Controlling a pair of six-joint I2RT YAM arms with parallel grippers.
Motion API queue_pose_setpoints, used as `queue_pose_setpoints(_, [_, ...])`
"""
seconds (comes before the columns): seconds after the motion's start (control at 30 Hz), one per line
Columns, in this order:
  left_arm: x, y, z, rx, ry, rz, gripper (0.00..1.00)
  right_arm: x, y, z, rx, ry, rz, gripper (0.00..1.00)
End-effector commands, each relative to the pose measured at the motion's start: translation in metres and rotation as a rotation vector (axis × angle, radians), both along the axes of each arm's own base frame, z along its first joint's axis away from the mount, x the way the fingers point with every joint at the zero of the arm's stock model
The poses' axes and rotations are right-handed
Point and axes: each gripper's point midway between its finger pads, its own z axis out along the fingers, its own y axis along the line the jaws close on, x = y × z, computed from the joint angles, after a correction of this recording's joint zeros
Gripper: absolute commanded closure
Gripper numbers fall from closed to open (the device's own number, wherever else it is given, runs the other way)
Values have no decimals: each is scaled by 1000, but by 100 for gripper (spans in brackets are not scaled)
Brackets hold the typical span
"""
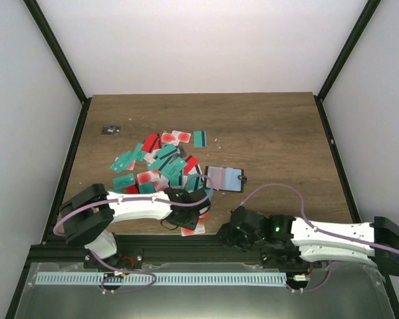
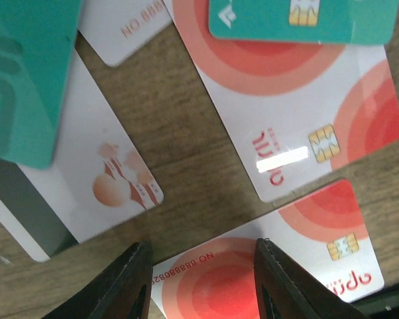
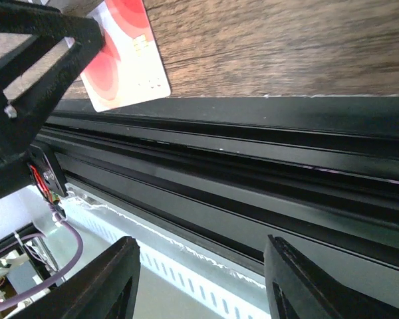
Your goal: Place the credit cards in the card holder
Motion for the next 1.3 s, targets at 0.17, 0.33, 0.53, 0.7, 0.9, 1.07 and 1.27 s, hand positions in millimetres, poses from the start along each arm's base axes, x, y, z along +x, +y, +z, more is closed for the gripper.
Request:
queue_pose_setpoints(0.17, [-44,22,-23,16,175,48,55,9,32,-2,67,-8,-137,46])
queue_pose_setpoints(0.33, [-46,25,-25,10,181,47,55,17,44,-8,85,-2,-193,46])
queue_pose_setpoints(0.53, [-48,25,-23,-16,180,41,55,30,52,-14,98,17,-306,46])
queue_pose_setpoints(0.7, [-47,24,-20,-24,171,19,56,26,62,-26,89,53,-342,46])
queue_pose_setpoints(0.9, [-49,26,-20,-25,173,2,57,25,69,-39,85,82,-397,48])
queue_pose_setpoints(1.07, [-50,26,-19,-34,176,-11,59,27,73,-49,103,108,-438,51])
queue_pose_setpoints(1.27, [-53,26,-19,-43,188,-27,61,31,74,-59,133,130,-494,58])
